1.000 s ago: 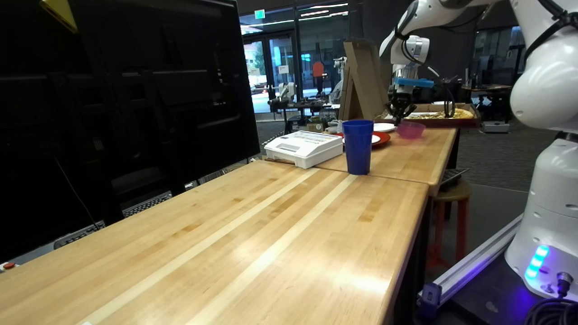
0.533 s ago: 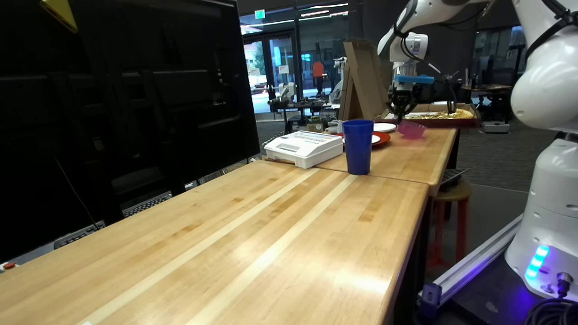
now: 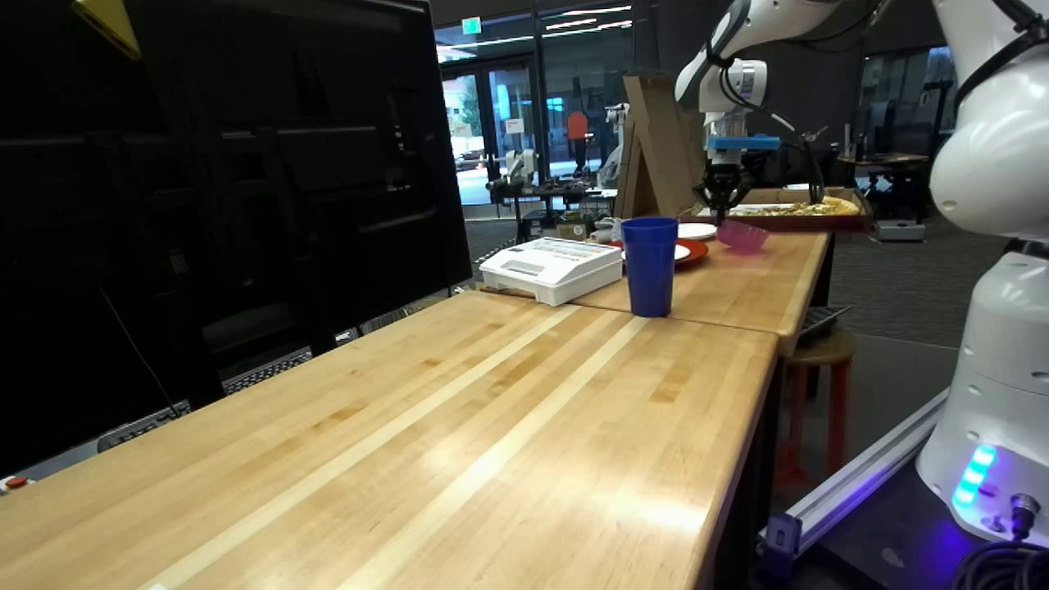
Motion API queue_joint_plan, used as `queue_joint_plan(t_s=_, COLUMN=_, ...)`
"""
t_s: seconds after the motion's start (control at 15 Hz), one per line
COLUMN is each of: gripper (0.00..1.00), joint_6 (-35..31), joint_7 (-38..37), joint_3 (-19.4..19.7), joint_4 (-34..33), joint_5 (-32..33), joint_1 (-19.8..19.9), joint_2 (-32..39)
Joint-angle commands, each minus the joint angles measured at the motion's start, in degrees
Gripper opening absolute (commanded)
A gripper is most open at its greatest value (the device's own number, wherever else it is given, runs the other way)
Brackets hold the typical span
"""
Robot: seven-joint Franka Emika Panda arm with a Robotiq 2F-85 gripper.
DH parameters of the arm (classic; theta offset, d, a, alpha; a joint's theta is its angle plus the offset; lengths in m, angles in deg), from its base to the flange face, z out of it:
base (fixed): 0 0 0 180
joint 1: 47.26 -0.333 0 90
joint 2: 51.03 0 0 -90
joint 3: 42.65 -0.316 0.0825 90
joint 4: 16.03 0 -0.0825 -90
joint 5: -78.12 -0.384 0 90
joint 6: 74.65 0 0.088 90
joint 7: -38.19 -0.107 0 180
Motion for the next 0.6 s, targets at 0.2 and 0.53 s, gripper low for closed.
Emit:
queue_joint_plan(t_s=0.2, gripper=0.01, joint_6=-3.94, joint_7=-3.21, joint_3=0.32, joint_4=5.75, joint_5=3.5, joint_1=-2.46, joint_2=-5.26)
queue_joint_plan(t_s=0.53, gripper=0.01, joint_6=-6.79, joint_7=-3.25, joint_3=0.4, joint_4=9.91, joint_5=5.4, joint_1=-3.1, joint_2=-8.71)
